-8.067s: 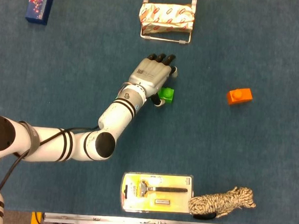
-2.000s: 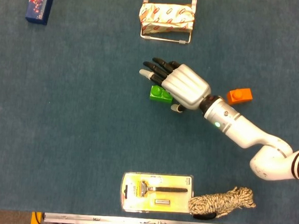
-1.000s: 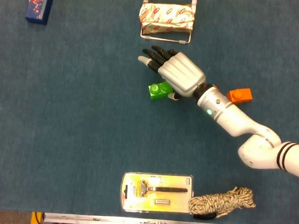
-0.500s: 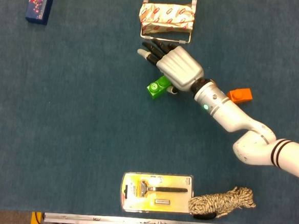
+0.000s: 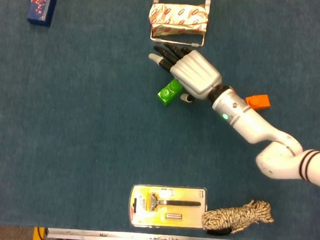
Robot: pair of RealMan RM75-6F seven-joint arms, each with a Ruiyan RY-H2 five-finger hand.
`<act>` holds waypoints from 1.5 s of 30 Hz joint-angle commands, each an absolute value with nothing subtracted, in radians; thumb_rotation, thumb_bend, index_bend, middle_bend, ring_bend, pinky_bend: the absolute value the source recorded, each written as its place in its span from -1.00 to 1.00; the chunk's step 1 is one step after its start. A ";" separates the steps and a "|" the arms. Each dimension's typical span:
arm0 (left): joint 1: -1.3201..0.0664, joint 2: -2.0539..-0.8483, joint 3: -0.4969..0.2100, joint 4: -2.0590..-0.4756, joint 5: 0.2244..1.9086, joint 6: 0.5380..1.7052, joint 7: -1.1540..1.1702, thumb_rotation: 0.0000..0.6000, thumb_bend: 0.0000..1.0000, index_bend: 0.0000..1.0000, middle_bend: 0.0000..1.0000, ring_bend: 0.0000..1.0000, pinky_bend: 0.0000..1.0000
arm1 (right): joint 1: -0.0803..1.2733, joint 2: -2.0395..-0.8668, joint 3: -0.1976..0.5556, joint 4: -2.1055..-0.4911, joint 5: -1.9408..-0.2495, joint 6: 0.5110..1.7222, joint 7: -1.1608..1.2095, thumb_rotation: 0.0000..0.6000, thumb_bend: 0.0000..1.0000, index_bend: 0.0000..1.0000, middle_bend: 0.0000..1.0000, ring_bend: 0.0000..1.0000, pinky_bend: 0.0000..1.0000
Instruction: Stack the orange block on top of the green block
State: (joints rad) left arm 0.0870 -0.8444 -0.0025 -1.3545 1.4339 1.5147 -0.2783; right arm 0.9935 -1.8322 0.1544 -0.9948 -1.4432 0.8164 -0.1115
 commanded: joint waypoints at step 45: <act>-0.012 -0.924 -0.012 -1.495 1.467 1.449 -0.034 1.00 -0.57 -0.32 -0.51 -0.92 -0.70 | 0.610 -1.258 0.040 -1.654 -1.162 0.989 -0.385 1.00 -1.00 -0.38 -0.74 -0.94 -0.70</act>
State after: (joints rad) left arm -0.0127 -0.9234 -0.0118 -1.4951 1.4677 1.4487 -0.0338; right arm 0.6063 -1.2485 0.0391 -1.6643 -1.1683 0.9995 -0.3885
